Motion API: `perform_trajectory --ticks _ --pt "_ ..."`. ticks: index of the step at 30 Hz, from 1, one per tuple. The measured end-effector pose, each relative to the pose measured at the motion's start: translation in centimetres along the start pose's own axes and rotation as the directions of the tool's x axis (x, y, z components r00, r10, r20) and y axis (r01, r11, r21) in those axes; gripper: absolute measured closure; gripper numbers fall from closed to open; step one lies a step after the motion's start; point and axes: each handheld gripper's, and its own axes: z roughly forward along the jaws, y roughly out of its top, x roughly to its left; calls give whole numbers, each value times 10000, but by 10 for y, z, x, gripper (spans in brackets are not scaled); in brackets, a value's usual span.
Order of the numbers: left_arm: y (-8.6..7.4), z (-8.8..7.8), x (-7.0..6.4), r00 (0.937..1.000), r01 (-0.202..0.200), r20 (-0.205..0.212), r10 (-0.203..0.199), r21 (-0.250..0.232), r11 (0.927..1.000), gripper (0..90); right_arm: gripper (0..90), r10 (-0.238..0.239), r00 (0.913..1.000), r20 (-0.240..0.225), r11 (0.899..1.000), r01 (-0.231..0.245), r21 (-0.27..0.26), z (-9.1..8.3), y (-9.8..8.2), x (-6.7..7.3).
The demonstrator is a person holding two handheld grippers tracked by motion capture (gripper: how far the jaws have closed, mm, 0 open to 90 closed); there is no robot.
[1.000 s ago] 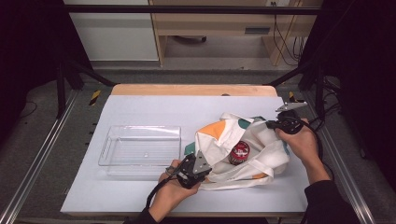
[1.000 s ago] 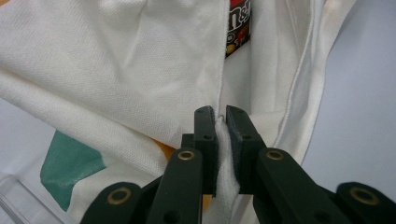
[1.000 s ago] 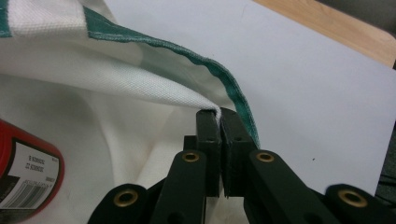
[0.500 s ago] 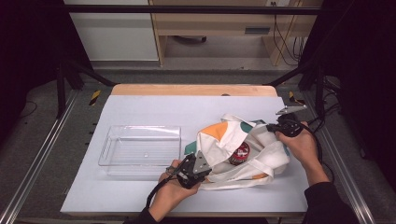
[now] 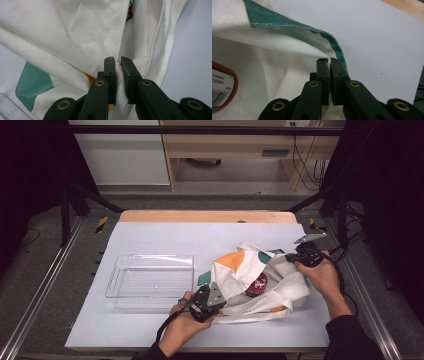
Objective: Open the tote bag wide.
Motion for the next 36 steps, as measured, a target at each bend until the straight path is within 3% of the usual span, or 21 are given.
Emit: perform_trajectory --ticks 11,20,30,36 --pt "-1 1 1 10000 4 62 -4 46 10000 833 851 -117 9998 161 9994 112 318 0 -2 2" --pt "0 1 1 10000 52 -23 -52 -94 9999 826 791 -284 9991 330 9994 278 181 -4 0 5" --pt "4 -4 1 9996 106 -276 -117 -424 9990 734 526 -275 9969 734 9992 296 -284 -19 1 9" --pt "12 -12 1 9988 100 -465 -140 -848 9963 622 441 -280 9968 753 9937 359 -1057 -39 4 17"
